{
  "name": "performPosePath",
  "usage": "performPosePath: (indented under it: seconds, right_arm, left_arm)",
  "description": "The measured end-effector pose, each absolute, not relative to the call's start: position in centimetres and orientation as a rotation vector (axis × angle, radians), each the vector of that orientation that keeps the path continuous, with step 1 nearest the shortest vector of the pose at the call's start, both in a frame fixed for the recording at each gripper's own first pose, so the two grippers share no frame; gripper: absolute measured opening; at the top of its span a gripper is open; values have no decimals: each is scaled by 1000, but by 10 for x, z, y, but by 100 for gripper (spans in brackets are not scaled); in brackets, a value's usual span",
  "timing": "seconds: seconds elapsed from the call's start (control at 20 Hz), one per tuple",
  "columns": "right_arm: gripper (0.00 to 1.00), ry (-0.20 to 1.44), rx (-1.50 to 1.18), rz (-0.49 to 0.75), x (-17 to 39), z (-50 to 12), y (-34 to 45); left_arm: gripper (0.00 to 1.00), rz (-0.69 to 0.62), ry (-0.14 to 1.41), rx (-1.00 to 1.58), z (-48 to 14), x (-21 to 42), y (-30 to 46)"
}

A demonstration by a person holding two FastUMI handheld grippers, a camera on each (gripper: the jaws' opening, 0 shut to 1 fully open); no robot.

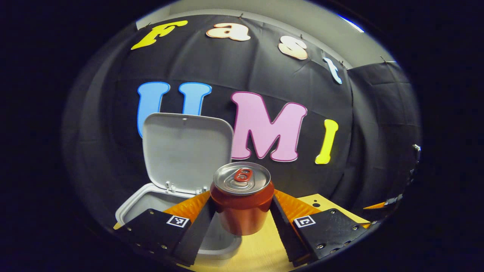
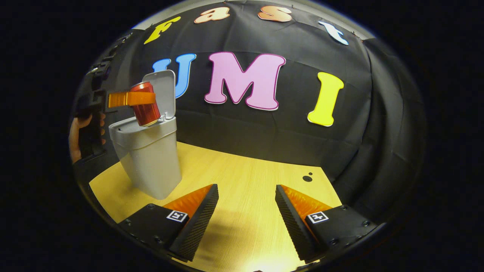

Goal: Press the lid of the desktop garbage bin to open it, pick up the crumpled paper on the desktop and throw it into the bin, then pick up the pop can on the desktop and drop it into the bin, and finally close the garbage bin lid.

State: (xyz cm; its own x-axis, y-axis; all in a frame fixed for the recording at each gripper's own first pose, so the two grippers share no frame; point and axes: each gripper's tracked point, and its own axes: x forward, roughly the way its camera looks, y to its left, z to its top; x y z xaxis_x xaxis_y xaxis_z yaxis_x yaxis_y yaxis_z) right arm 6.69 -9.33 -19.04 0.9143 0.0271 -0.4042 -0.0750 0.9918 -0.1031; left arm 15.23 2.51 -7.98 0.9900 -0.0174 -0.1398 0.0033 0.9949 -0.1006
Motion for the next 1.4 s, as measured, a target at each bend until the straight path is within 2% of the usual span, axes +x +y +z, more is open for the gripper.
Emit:
performPosePath:
  seconds: [0.35, 0.55, 0.7, 0.75, 0.9, 1.15, 1.4]
  right_arm:
    - [98, 361, -61, 27, 59, -149, -73]
    - [98, 297, -72, -13, 49, -120, -76]
    - [98, 316, -77, -31, 33, -121, -82]
    - [98, 321, -72, -40, 27, -122, -84]
    - [98, 332, -59, -81, 10, -125, -94]
    - [98, 331, -62, -97, -3, -123, -100]
    - [98, 324, -52, -94, -4, -118, -98]
  left_arm:
    - [86, 141, 250, -80, -130, 166, 110]
    - [86, 148, 275, -76, -137, 164, 113]
    - [89, 144, 278, -34, -136, 166, 111]
    - [86, 137, 295, -8, -139, 165, 112]
    - [87, 134, 308, 17, -140, 162, 108]
    - [89, 135, 285, 47, -123, 149, 110]
    - [89, 156, 146, 120, -43, 150, 110]
